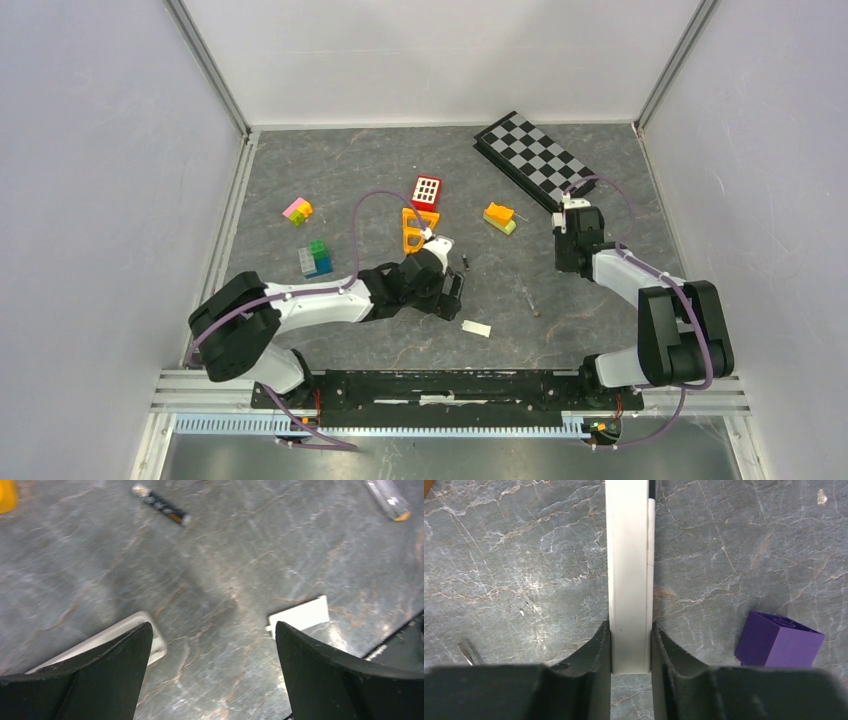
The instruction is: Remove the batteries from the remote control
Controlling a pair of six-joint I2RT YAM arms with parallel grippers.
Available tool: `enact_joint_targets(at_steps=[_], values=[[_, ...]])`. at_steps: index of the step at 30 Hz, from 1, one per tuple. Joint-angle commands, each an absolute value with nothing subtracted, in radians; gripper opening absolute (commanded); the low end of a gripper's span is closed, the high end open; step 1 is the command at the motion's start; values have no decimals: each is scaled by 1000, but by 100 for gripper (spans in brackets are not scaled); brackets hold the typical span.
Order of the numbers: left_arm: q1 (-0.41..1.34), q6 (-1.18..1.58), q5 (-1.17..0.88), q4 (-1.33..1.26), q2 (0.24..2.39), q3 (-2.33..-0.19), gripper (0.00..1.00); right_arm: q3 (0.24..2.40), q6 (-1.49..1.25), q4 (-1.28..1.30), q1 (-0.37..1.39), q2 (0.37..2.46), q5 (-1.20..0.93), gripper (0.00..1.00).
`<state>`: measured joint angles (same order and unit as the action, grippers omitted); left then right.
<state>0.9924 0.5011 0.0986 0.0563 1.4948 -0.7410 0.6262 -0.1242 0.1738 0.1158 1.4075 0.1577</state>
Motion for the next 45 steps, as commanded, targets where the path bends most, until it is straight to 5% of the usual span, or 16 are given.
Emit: enact_joint_targets(at_steps=[1, 6, 13, 19, 24, 40, 45], values=[[962, 498, 253, 216, 1429, -711, 99, 661, -124, 146, 112, 1392, 145, 19], [939, 456, 171, 127, 1258, -718, 100, 645, -128, 144, 112, 1272, 69, 6], [857, 454, -33, 83, 1204, -784, 100, 583, -129, 141, 113, 1041, -216, 1], [647, 572, -414, -132, 1150, -716, 100, 546, -143, 113, 115, 983, -782, 3], [576, 646, -615, -271, 1159, -713, 100, 512, -116, 104, 130, 951, -1018, 3], [572, 908, -793, -629, 1341, -691, 100, 521, -71, 101, 354, 971, -990, 0], [572, 891, -775, -512, 1382, -701, 96, 531, -37, 101, 384, 960, -944, 0]])
